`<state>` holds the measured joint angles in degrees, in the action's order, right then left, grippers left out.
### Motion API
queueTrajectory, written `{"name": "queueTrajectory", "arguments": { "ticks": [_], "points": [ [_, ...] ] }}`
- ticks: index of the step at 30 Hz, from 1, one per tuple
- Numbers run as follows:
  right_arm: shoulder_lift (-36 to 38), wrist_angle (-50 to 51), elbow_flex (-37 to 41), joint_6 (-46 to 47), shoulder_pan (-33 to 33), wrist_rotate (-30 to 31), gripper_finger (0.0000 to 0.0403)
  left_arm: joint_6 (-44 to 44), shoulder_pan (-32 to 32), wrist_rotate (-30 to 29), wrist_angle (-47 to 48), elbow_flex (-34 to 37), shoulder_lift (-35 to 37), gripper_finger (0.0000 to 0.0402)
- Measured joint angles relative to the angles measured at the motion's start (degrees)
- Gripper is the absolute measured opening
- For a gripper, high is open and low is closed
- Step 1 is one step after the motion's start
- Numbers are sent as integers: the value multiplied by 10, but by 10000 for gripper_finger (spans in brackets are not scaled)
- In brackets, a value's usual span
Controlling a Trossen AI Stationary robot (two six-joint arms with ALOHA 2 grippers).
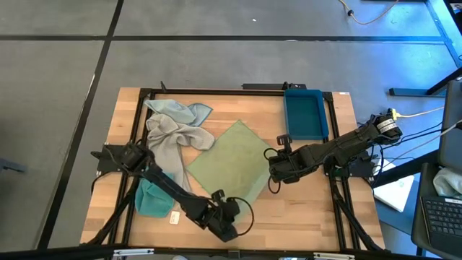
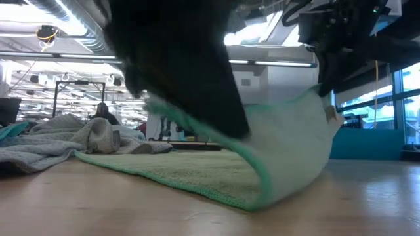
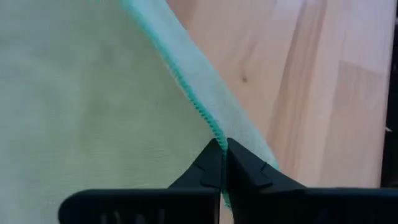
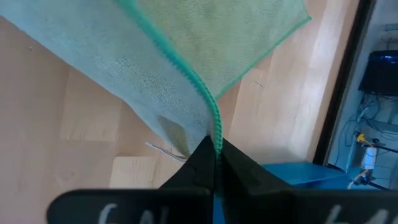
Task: Fold microfiber towels
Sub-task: Fold the green microfiber cloth
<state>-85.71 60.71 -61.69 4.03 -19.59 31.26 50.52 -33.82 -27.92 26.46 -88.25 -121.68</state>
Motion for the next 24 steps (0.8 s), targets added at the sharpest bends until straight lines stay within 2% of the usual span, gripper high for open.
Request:
{"name": "queueTrajectory", "arguments": {
  "ticks": [7, 15, 24],
  "points": [
    [0, -30, 0, -16, 1, 30, 11, 22, -12, -83, 136, -1, 69, 1],
    [0, -144, 0, -103, 38, 52, 11, 107, -4, -95, 338, -1, 80, 0],
    [0, -266, 0, -212, 137, 32, 11, 182, 3, -109, 482, 6, 80, 0]
  ]
}}
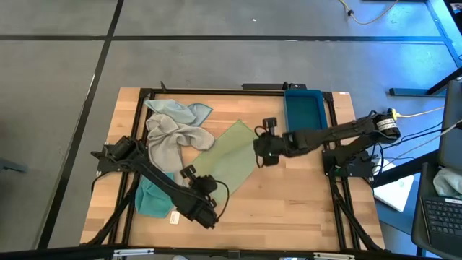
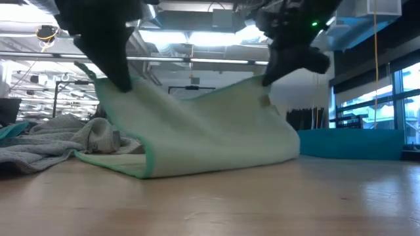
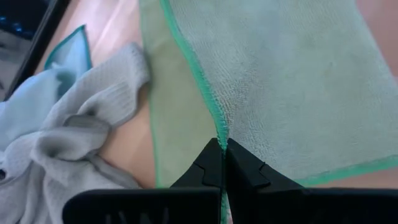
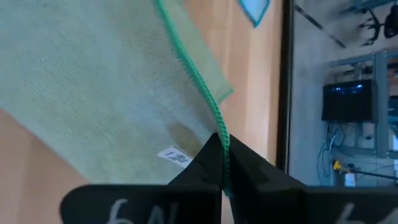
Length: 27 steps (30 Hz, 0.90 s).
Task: Fold microfiber towels
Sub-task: Fold the green microfiber cloth
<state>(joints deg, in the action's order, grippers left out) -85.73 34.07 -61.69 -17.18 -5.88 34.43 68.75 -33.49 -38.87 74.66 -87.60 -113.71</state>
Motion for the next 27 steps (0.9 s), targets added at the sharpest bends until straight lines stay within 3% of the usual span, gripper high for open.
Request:
{"name": "queueTrajectory", "arguments": {
  "ticks": [8, 17, 27],
  "points": [
    [0, -74, 0, -26, 86, -136, 11, 19, 16, -3, -16, 63, 0, 0],
    [0, -97, 4, -58, 128, -164, 11, 47, 21, -3, -19, 113, 0, 0],
    [0, -181, 74, -58, 153, -221, 27, 46, 24, -11, -19, 118, 0, 0]
  ]
}}
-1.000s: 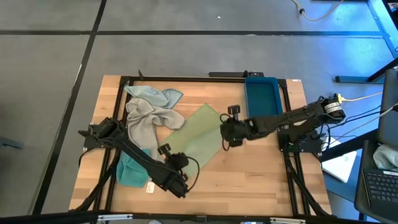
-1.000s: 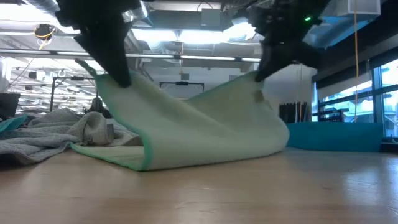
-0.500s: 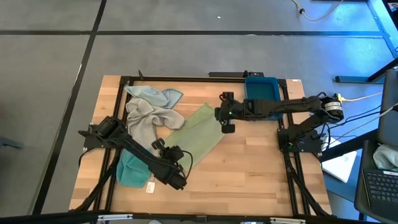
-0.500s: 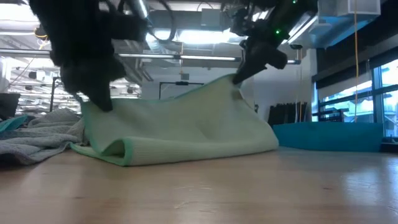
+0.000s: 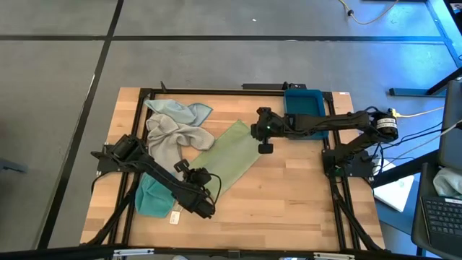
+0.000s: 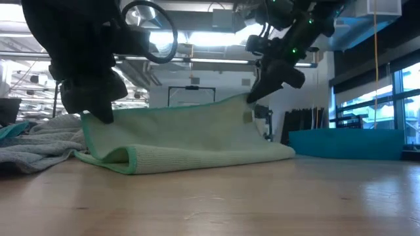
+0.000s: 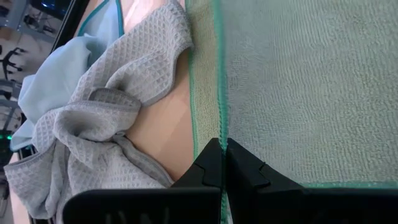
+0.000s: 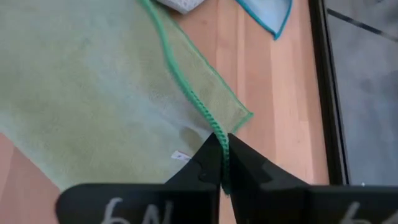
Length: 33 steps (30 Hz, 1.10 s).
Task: Fold microfiber towels
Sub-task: Fold the green microfiber cloth
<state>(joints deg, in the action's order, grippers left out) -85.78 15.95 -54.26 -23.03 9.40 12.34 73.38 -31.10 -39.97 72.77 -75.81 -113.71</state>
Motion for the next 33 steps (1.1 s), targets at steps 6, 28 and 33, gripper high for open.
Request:
{"name": "queueTrajectory", "arguments": {
  "ticks": [6, 28, 33],
  "points": [
    [0, -31, 22, 0, 1, 8, 44, 0, 2, -17, 0, 0, 0, 13],
    [0, 44, 21, 13, -12, -11, 48, 31, 7, -26, 52, 0, 0, 79],
    [0, 77, 21, 16, -45, -80, 49, 31, -9, -47, 65, 0, 0, 79]
  ]
}}
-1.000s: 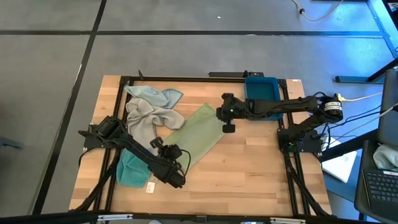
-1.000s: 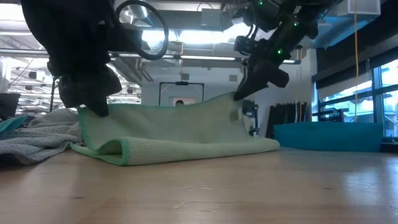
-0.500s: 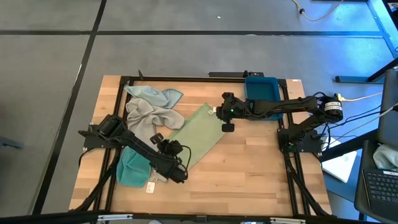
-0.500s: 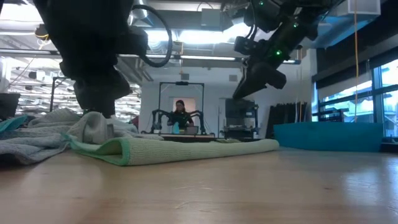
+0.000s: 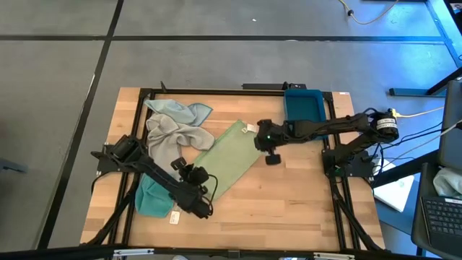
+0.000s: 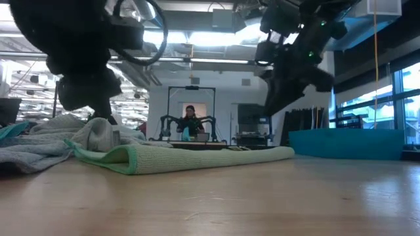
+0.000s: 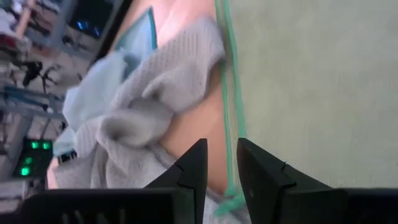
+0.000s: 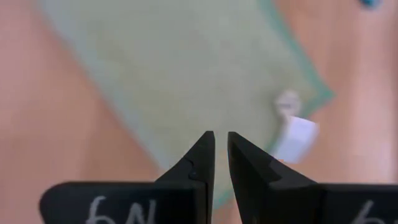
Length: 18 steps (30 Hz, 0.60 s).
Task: Fold microfiber towels
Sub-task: Fold the green microfiber cloth
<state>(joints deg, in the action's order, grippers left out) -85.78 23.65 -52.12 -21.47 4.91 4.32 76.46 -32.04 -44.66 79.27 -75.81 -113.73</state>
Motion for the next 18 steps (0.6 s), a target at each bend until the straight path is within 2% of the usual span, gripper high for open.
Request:
{"name": "queueTrajectory", "arguments": {
  "ticks": [3, 6, 13, 16, 18],
  "points": [
    [0, 6, 0, 2, -29, -36, 49, 23, 1, -51, -13, 0, 0, 79],
    [0, 26, 0, 19, -61, -74, 49, 9, 5, -58, -56, 0, 2, 80],
    [0, 113, 0, 21, -133, -85, 49, -232, -32, -62, -213, -19, 4, 83],
    [0, 116, 0, 27, -152, -81, 49, -338, -43, -66, -300, -28, 4, 84],
    [0, 108, 0, 40, -165, -83, 49, -373, -43, -79, -347, -28, 4, 86]
  ]
}}
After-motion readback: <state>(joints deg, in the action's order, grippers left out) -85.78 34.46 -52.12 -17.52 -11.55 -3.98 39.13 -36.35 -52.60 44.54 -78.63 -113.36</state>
